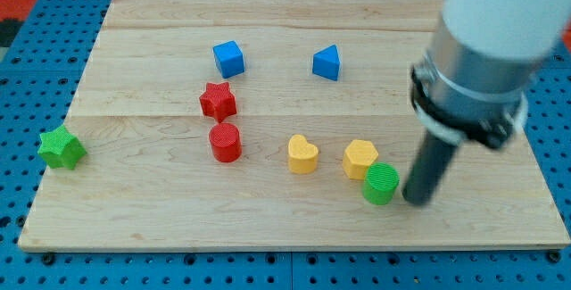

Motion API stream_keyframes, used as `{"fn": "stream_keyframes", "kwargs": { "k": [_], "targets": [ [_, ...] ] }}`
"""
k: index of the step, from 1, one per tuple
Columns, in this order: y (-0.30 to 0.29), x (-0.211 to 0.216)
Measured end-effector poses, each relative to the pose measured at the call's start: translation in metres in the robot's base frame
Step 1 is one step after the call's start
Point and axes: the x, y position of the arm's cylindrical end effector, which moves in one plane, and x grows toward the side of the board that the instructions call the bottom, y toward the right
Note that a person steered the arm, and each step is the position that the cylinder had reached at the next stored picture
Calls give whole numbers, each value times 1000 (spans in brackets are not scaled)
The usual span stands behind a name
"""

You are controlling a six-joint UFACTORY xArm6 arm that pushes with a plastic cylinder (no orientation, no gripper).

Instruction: Move green circle towards top center

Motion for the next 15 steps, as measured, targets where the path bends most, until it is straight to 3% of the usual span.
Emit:
{"fn": "stream_keyframes", "kwargs": {
  "k": [1,2,3,7,10,12,14,15],
  "targets": [
    [6,27],
    [-65,21],
    [-66,10],
    [-28,-100],
    [-27,-214],
    [51,-190],
    [-38,-246],
    [-45,-230]
  ]
}}
